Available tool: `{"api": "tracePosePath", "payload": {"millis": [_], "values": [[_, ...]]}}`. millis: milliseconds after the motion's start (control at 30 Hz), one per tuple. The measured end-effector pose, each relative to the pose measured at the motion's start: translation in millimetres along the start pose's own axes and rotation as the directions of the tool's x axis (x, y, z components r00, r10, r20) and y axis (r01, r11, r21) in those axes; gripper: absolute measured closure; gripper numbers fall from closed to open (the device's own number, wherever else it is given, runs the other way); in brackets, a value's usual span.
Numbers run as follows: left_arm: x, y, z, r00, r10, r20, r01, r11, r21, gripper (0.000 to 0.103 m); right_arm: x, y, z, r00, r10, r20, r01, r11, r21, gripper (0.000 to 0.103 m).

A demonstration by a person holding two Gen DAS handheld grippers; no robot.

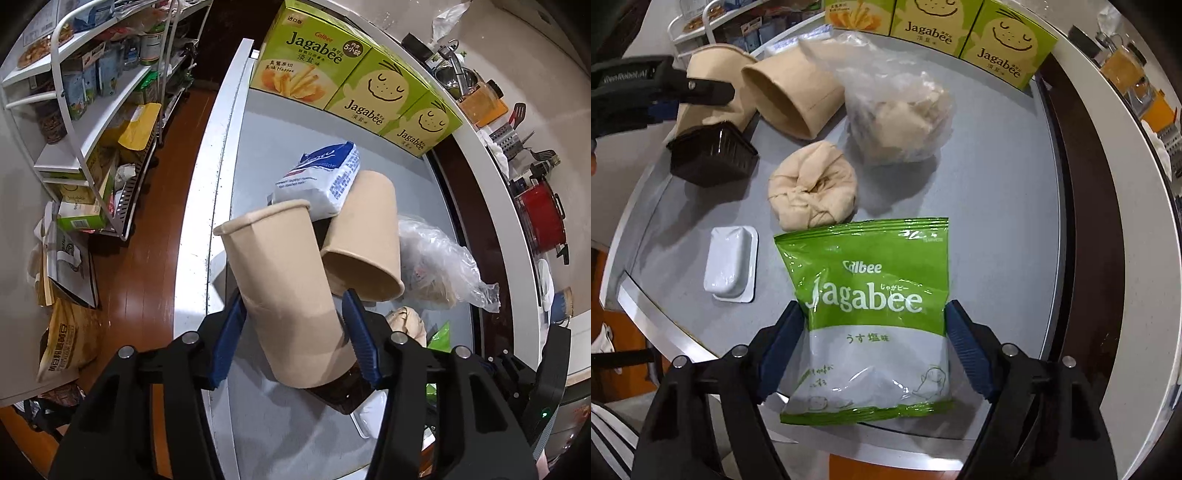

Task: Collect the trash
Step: 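Grasp the green Jagabee bag with the right tool while the left tool grasps a paper cup, then lift the green bag and paper cup and carry them over the bin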

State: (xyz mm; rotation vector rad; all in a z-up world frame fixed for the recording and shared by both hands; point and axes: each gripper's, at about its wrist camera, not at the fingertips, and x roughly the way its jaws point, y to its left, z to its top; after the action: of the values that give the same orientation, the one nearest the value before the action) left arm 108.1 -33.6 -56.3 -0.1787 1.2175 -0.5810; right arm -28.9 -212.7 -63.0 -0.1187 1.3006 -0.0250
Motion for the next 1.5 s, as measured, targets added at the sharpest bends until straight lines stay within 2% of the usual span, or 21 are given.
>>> {"api": "tracePosePath", "payload": {"millis": [100,433,700,1033,1300,1500], "values": [[-0.5,2.1,0.8,1.000,-0.016,0.001,0.016,1.000,-0.010,0.060,-2.2,-3.9,1.5,1.000,0.023,0.006,-0.023,1.000,0.015,0.032],[-25.0,5.0,-3.1,0.998,-0.048,0.039,0.049,0.999,-0.021,0.061,-9.8,-23.6,4.3,0.997,0.069,0.040,-0.072,0.994,0.088,0.037],[-56.2,1.3,-12.0,0.992,-0.067,0.104,0.068,0.998,-0.006,0.061,-32.8,-43.1,8.6,0.984,0.120,0.132,-0.144,0.972,0.186,0.038],[-82.8,-14.2,-38.5,0.988,-0.071,0.138,0.065,0.997,0.041,0.061,-62.8,-49.8,0.9,0.965,0.170,0.201,-0.212,0.954,0.212,0.039],[-97.2,-19.1,-57.7,0.986,-0.086,0.146,0.082,0.996,0.039,0.061,-81.2,-50.0,-5.6,0.954,0.190,0.233,-0.239,0.950,0.202,0.039],[-109.6,-33.4,-75.6,0.986,-0.077,0.151,0.064,0.994,0.090,0.061,-100.9,-48.9,-16.0,0.940,0.221,0.261,-0.275,0.943,0.189,0.039]]}}
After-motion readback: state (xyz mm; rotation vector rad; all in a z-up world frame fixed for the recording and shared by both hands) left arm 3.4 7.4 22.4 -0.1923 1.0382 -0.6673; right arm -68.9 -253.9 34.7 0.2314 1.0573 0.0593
